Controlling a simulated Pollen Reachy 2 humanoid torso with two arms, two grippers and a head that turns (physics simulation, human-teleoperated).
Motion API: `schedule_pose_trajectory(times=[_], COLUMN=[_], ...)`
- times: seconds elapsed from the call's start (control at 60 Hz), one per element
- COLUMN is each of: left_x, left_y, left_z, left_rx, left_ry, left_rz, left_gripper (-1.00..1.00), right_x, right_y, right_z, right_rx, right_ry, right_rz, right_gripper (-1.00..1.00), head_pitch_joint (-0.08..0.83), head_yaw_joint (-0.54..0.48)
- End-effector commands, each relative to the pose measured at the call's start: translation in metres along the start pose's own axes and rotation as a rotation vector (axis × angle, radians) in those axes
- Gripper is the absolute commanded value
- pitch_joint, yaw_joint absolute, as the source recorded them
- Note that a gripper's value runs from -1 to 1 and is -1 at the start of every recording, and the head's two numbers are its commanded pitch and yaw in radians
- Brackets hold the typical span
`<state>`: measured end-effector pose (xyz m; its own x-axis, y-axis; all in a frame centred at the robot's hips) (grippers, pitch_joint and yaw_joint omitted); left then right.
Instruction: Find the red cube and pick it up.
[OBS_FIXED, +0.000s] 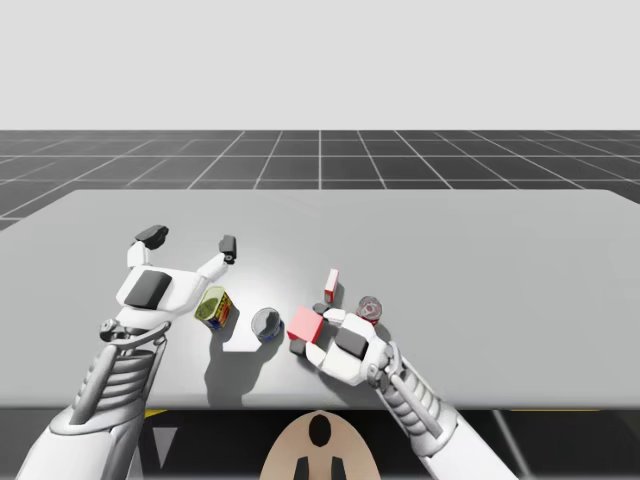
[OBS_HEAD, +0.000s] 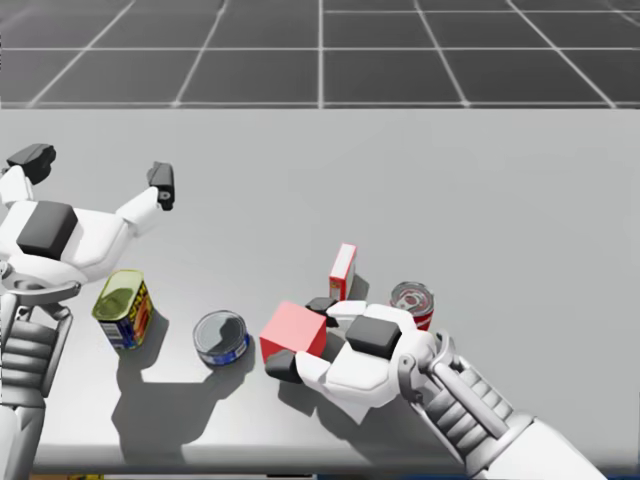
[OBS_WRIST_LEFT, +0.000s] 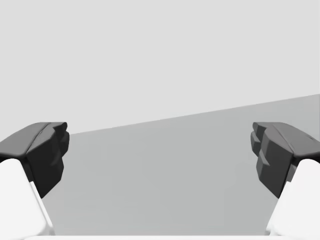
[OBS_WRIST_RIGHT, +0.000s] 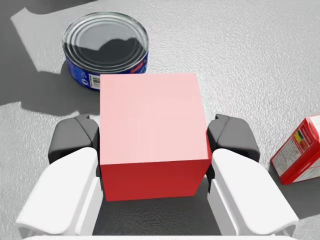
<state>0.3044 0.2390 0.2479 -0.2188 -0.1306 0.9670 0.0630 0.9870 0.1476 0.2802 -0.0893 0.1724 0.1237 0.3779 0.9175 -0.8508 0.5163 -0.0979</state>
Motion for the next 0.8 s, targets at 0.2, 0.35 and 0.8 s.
schedule_pose_trajectory(times=[0.2, 0.35, 0.8], left_x=[-0.001, -0.001, 0.001], left_y=[-0.001, -0.001, 0.004], left_z=[0.001, 0.001, -0.001], left_rx=[0.000, 0.005, 0.025], left_ry=[0.000, 0.000, -0.002], left_rz=[-0.002, -0.001, 0.012], left_gripper=[-1.00, -1.00, -1.00], right_x=[-0.004, 0.024, 0.161], right_y=[0.005, -0.002, -0.014], right_z=[0.004, 0.021, 0.100], right_rx=[0.020, -0.009, -0.317], right_ry=[-0.003, -0.070, -0.506], right_rz=[-0.009, 0.017, 0.131], right_gripper=[1.00, 1.00, 1.00], head_pitch_joint=[0.381, 0.361, 0.354], head_yaw_joint=[-0.03, -0.02, -0.03])
